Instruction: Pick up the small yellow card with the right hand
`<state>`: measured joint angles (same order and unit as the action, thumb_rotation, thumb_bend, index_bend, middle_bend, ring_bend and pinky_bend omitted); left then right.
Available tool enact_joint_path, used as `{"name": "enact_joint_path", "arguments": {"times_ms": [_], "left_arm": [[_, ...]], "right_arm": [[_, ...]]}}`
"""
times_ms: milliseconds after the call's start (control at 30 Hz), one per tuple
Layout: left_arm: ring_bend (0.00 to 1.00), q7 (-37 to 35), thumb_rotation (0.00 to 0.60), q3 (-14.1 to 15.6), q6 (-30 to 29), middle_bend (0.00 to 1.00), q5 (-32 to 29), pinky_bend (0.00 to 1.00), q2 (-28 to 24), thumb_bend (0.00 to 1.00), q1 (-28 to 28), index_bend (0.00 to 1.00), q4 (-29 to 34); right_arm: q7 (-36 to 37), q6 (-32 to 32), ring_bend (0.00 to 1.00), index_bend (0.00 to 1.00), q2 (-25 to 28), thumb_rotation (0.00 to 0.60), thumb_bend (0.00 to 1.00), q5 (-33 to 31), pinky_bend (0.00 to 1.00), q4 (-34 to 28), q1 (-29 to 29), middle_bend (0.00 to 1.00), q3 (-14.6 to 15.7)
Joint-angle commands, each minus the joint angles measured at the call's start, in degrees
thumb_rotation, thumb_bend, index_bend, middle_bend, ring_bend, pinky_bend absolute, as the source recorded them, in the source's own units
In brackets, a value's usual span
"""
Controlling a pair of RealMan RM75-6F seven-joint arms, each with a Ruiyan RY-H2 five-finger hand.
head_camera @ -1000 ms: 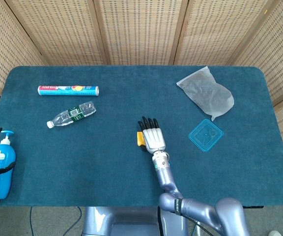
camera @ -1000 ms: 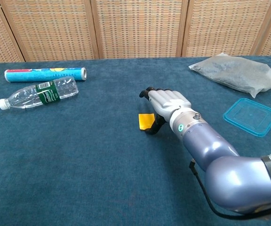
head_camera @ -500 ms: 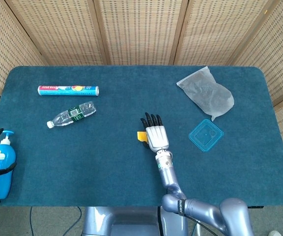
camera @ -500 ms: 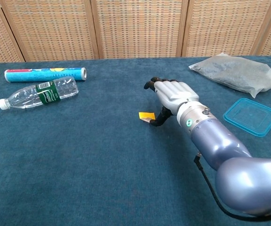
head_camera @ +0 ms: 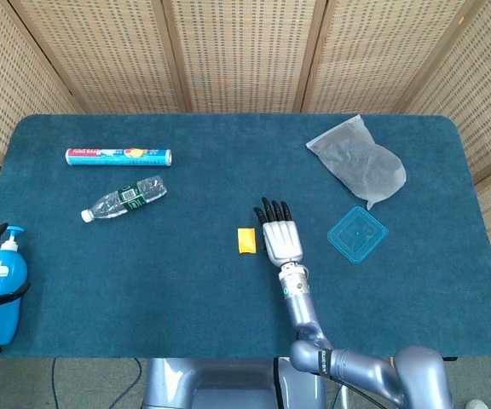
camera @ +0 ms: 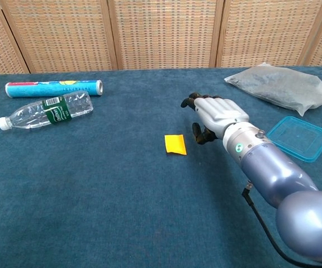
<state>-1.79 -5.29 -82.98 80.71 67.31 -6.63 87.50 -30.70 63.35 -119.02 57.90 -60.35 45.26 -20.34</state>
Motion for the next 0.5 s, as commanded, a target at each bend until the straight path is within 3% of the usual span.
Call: {"name": "enact_joint_path", "arguments": {"times_ms": [33,167,367,500], "left_arm": [[0.00,0.08,0.600,0.04,0.06,0.00,0.00,0.01,0.00,0.18,-0.01,0.00,0.04],[0.00,0.16,0.600,0.07,0.01,0.00,0.06,0.01,-0.01,0.18,-0.01,0.00,0.13],[0.00,-0.06,0.600,0.10,-0.50,0.00,0.36,0.01,-0.20,0.18,0.18,0.00,0.40],[0.00,-0.29,0.600,-0.01,-0.61,0.00,0.25,0.01,-0.35,0.18,0.25,0.00,0.47]], "right_arm": [[-0.61,0.59,0.00,0.17,0.57,0.600,0.80,0.08,0.00,-1.82,-0.61,0.00,0.42],[-1.74,1.34,0.00,0.16,1.23,0.600,0.72,0.16,0.00,-4.77,-1.25,0.00,1.03],[-3.07,1.99,0.00,0.15,1.85,0.600,0.38,-0.01,0.00,-8.01,-1.79,0.00,1.48],[-3.26,2.23,0.00,0.15,1.80,0.600,0.23,0.00,0.00,-8.64,-1.82,0.00,1.43]]}}
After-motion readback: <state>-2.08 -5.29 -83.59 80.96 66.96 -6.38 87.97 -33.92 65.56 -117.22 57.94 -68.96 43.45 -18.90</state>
